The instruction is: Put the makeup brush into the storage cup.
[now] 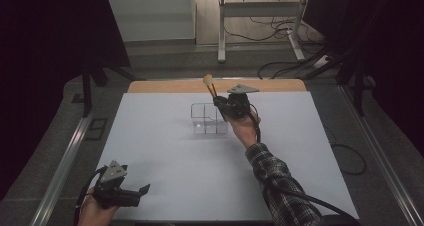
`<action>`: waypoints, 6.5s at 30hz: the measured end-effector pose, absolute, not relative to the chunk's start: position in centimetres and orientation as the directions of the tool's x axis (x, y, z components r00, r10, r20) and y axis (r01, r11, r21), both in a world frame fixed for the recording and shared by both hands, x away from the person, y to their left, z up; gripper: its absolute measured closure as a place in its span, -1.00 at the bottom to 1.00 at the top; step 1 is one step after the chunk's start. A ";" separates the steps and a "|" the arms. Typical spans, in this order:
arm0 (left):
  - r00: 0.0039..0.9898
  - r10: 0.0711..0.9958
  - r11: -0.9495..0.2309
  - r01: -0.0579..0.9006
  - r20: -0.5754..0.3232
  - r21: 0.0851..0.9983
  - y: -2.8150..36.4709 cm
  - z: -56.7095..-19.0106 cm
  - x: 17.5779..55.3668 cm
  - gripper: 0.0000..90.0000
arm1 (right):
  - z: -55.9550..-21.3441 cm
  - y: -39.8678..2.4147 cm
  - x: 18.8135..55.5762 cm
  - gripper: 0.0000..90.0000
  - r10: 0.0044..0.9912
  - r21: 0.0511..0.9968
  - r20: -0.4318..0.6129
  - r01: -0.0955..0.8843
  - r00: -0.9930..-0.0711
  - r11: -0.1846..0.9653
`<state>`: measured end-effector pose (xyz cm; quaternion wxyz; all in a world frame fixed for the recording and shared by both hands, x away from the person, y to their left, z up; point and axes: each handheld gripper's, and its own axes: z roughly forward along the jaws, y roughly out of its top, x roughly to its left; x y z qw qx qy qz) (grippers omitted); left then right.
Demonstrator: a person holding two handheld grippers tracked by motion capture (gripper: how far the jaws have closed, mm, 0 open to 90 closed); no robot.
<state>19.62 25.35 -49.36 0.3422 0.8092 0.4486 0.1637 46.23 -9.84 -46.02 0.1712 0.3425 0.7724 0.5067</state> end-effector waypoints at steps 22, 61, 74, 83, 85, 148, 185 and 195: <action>0.545 0.837 -0.367 0.614 -0.040 0.699 25.3 -49.4 19.6 -1.00 | -46.5 -9.8 45.5 0.55 0.709 0.891 0.037 0.345 -0.705 0.296; 0.541 0.840 -0.365 0.614 -0.037 0.699 25.3 -49.3 19.7 -1.00 | -45.2 -9.2 45.5 -0.81 0.702 0.853 0.053 0.398 -0.710 0.337; 0.540 0.841 -0.364 0.615 -0.037 0.699 25.3 -49.3 19.7 -1.00 | -45.1 -9.4 45.1 -0.83 0.689 0.845 0.046 0.396 -0.724 0.360; 0.538 0.842 -0.362 0.616 -0.038 0.700 25.3 -49.3 19.7 -1.00 | -44.8 -9.3 44.6 -0.86 0.672 0.841 0.033 0.384 -0.740 0.381; 0.538 0.842 -0.362 0.616 -0.038 0.700 25.3 -49.3 19.7 -1.00 | -44.7 -9.4 44.5 -0.87 0.669 0.840 0.034 0.384 -0.742 0.383; 0.535 0.843 -0.357 0.622 -0.046 0.697 25.3 -49.2 19.6 -1.00 | -44.5 -12.6 41.1 -0.95 0.622 0.805 0.034 0.390 -0.783 0.447; 0.540 0.840 -0.355 0.619 -0.052 0.700 25.3 -49.1 19.4 -1.00 | -44.6 -14.1 39.1 -0.95 0.596 0.782 0.018 0.382 -0.803 0.492; 0.545 0.837 -0.358 0.616 -0.051 0.701 25.3 -49.1 19.3 -1.00 | -44.3 -14.5 38.4 -0.95 0.590 0.784 0.017 0.377 -0.807 0.493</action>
